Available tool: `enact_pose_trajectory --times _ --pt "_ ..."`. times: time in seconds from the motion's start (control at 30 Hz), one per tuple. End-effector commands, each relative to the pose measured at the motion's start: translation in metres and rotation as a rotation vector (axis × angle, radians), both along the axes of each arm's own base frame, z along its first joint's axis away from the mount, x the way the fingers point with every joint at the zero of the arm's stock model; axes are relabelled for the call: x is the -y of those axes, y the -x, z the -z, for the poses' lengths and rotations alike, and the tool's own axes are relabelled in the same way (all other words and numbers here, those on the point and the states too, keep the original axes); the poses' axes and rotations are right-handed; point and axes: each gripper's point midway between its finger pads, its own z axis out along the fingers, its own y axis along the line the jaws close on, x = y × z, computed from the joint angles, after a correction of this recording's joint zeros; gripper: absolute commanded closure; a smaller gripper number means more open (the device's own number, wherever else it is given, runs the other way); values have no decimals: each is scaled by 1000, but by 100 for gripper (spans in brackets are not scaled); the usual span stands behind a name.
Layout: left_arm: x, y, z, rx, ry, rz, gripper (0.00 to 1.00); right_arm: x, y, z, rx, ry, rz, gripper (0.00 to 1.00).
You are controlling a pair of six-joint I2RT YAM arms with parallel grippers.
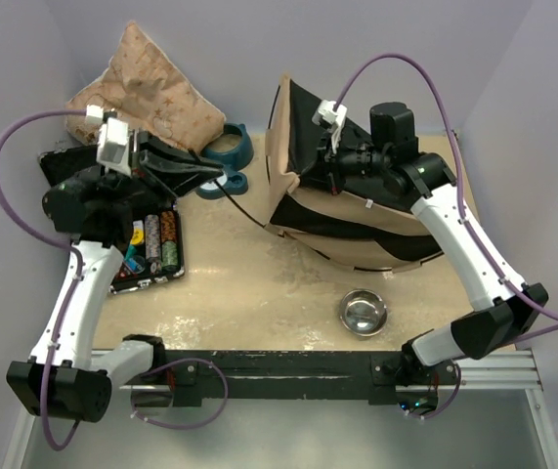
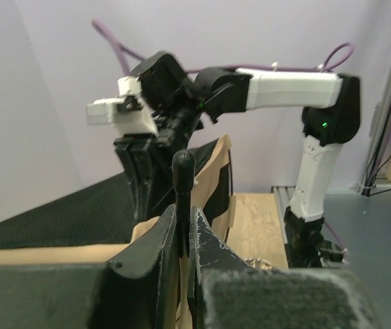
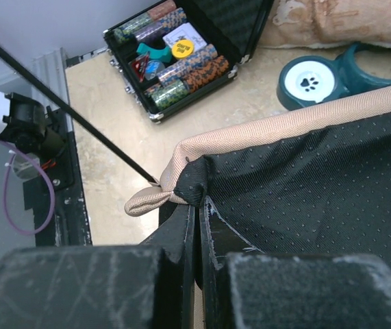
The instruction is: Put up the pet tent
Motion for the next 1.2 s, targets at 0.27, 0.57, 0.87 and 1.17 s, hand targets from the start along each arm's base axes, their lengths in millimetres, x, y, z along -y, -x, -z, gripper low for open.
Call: enact_pose_trajectory --times 0.27,0.57,0.87,1.17 --pt "51 -52 83 -335 -265 26 100 -22 23 -45 7 -147 -167 100" --pt "81 -41 154 -431 -448 82 100 -27 32 -60 -58 -215 -203 100" --pt "92 -25 201 -484 -568 131 100 -31 43 -69 -127 -274 -246 100" --pt "97 -31 202 -497 -568 127 100 -29 38 -64 -109 -259 -204 100"
